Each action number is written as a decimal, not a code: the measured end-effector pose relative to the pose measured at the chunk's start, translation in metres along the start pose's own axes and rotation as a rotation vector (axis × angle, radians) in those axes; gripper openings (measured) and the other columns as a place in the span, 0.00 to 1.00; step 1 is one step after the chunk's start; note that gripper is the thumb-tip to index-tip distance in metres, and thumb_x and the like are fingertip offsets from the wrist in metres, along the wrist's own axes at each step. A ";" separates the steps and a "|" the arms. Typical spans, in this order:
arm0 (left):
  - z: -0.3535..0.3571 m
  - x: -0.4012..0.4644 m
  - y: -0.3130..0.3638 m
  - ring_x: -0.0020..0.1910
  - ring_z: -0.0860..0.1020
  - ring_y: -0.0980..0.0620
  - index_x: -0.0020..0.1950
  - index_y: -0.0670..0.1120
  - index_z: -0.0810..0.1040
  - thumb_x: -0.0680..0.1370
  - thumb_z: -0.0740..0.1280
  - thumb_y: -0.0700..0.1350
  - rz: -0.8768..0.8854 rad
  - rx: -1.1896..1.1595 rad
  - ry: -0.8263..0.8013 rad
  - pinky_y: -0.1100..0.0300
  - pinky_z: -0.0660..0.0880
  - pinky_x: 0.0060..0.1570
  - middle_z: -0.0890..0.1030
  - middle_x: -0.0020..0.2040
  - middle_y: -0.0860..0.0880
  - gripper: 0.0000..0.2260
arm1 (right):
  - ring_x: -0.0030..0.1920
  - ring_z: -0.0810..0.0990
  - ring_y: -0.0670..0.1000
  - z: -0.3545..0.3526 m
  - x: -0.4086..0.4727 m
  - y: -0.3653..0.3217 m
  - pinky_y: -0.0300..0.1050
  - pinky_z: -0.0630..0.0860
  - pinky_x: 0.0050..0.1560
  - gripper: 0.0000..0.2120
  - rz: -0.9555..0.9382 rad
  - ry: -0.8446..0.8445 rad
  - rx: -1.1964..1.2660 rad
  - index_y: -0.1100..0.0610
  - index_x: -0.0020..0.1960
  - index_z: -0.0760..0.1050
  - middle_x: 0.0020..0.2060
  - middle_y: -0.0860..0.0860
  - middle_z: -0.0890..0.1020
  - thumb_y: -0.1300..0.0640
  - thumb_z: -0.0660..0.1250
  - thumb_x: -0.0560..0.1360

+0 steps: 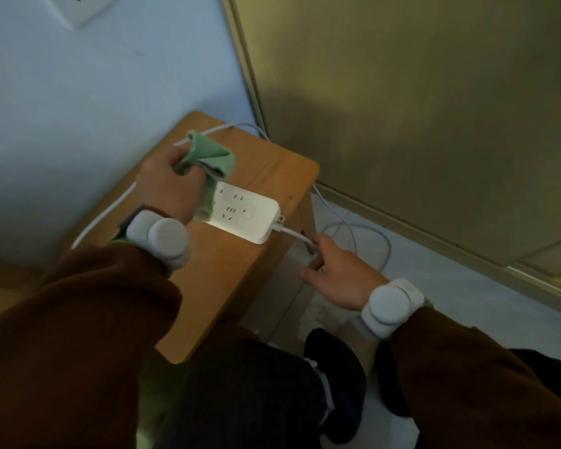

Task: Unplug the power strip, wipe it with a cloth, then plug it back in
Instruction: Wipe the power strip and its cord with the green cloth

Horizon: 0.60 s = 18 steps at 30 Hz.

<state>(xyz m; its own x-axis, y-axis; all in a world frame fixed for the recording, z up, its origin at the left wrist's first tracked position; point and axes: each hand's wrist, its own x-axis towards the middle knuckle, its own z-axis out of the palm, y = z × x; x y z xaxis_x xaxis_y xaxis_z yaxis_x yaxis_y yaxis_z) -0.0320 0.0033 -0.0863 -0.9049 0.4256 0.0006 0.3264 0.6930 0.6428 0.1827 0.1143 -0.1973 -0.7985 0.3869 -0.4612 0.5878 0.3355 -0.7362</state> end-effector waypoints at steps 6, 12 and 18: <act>0.029 -0.019 -0.020 0.55 0.79 0.43 0.59 0.49 0.82 0.79 0.64 0.44 0.021 0.222 -0.166 0.55 0.73 0.52 0.82 0.55 0.47 0.11 | 0.51 0.81 0.50 0.003 0.001 -0.006 0.46 0.73 0.50 0.26 -0.013 0.057 0.019 0.51 0.77 0.60 0.56 0.48 0.81 0.48 0.62 0.81; 0.053 -0.043 0.003 0.59 0.76 0.44 0.64 0.48 0.82 0.80 0.64 0.43 0.097 0.175 -0.188 0.55 0.70 0.57 0.81 0.61 0.45 0.14 | 0.54 0.81 0.51 0.005 0.003 -0.008 0.47 0.76 0.54 0.28 -0.031 0.058 -0.020 0.52 0.79 0.57 0.57 0.48 0.81 0.50 0.62 0.81; 0.062 -0.054 0.037 0.45 0.82 0.52 0.54 0.51 0.85 0.78 0.70 0.43 0.027 -0.117 -0.461 0.62 0.78 0.44 0.85 0.48 0.50 0.07 | 0.48 0.77 0.49 0.001 -0.002 -0.010 0.42 0.70 0.43 0.26 -0.063 0.048 -0.014 0.53 0.76 0.58 0.57 0.52 0.80 0.52 0.63 0.82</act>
<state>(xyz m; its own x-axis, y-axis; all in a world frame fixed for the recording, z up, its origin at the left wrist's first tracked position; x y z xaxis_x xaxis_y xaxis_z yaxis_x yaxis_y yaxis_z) 0.0462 0.0419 -0.1094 -0.6723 0.6747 -0.3046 0.2915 0.6195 0.7289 0.1785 0.1092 -0.1897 -0.8269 0.4051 -0.3900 0.5388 0.3721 -0.7558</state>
